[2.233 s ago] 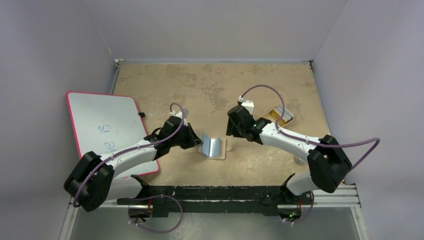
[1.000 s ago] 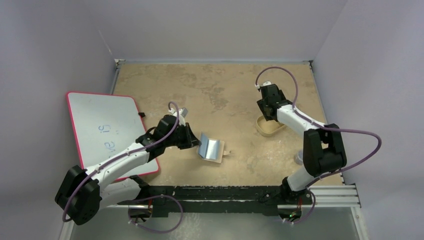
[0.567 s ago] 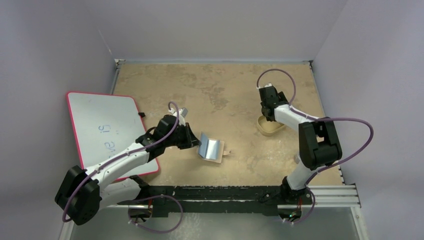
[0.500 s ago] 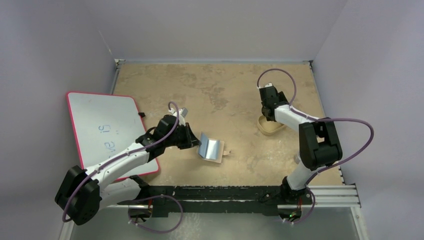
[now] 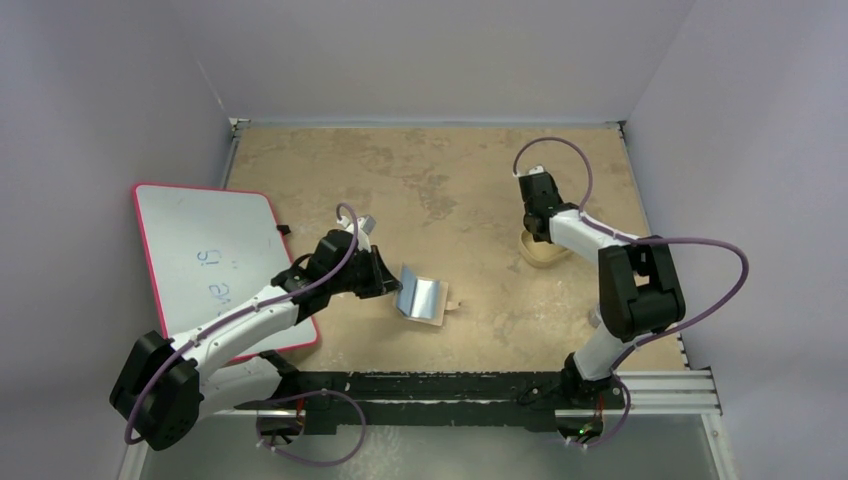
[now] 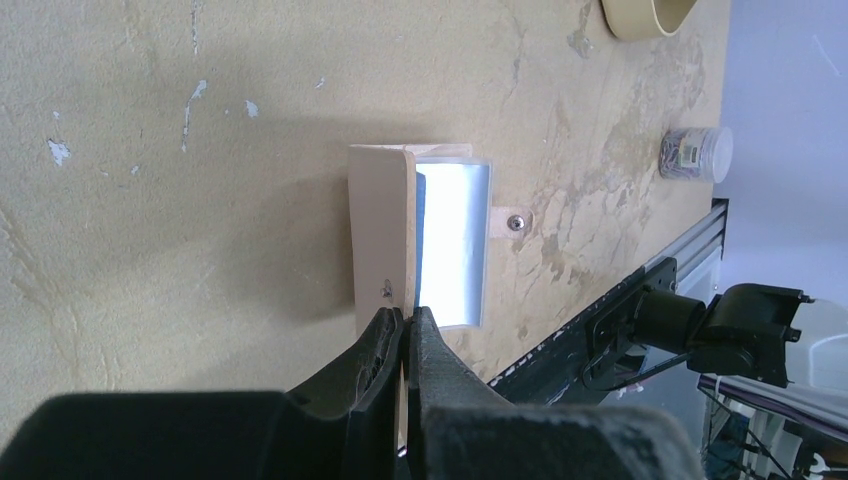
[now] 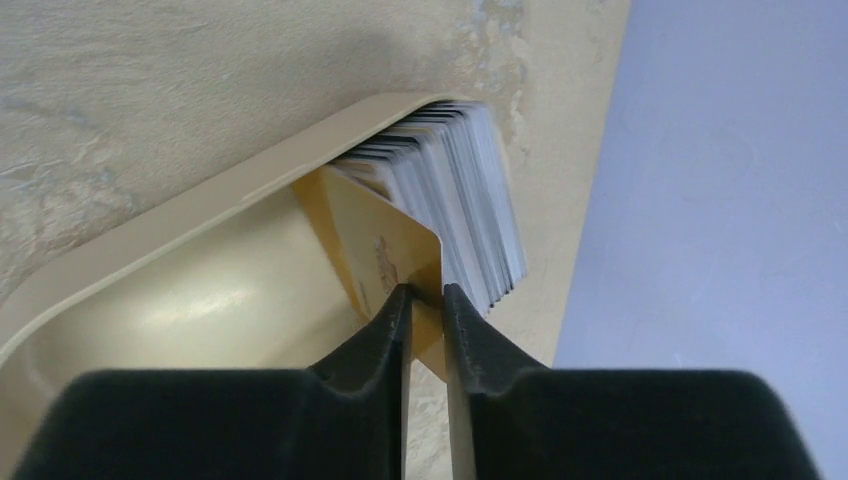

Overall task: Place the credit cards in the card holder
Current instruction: Pick up the credit card from the storage box, then insert the credit card into the card holder.

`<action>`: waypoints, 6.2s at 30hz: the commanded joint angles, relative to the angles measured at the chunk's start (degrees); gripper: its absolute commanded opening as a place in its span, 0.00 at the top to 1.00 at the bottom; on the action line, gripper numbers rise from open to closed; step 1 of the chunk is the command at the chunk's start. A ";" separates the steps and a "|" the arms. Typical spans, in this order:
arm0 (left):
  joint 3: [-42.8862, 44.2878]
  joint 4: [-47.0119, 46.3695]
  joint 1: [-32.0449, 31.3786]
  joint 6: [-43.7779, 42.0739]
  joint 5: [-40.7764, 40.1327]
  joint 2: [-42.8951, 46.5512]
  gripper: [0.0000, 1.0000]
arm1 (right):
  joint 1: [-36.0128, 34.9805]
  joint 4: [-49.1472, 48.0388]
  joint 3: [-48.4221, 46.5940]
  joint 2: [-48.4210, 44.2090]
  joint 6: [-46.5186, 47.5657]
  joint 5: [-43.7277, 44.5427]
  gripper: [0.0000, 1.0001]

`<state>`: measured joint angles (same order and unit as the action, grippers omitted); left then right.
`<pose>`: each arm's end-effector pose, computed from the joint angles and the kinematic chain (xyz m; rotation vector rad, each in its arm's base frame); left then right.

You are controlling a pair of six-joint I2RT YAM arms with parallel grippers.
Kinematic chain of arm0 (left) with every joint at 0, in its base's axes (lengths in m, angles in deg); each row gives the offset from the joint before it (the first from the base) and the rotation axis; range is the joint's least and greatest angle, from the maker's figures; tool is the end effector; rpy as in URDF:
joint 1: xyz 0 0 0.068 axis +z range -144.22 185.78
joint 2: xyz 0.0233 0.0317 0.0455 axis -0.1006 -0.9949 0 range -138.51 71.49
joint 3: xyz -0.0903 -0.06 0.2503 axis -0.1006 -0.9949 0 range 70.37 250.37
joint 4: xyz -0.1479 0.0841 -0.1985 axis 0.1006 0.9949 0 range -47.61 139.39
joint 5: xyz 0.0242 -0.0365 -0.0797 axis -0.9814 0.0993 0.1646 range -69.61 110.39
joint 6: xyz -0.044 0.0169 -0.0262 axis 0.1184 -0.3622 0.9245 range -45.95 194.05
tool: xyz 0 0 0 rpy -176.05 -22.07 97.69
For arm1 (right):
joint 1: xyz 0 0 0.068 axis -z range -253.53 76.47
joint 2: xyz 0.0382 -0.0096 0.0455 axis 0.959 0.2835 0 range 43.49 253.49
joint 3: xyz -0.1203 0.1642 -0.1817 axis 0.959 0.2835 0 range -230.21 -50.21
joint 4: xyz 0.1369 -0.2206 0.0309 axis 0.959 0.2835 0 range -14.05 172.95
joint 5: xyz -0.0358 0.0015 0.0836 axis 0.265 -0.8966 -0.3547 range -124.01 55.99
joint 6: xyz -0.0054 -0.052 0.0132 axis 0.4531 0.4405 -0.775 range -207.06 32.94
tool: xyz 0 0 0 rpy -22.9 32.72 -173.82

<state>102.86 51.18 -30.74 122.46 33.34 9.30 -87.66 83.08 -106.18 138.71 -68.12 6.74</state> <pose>0.1756 -0.1399 0.2100 -0.1197 2.4374 -0.9975 0.3368 0.0607 0.1947 -0.3229 2.2737 -0.8812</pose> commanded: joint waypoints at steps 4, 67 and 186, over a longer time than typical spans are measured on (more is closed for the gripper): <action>1.03 -2.59 -0.22 0.90 -0.35 0.89 1.00 | -0.38 12.57 -7.60 -1.92 -7.12 -9.05 0.98; -8.49 -18.12 -0.24 9.79 -8.92 -10.37 0.84 | -18.72 -29.76 23.98 -12.19 -67.37 -58.69 1.00; -9.73 -23.38 -0.26 7.26 -9.25 -10.54 1.00 | -19.97 -7.96 8.00 6.54 -50.66 -61.91 1.00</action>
<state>92.37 31.27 -31.02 131.29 25.65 -3.27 -107.29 67.83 -95.93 142.78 -123.22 -62.72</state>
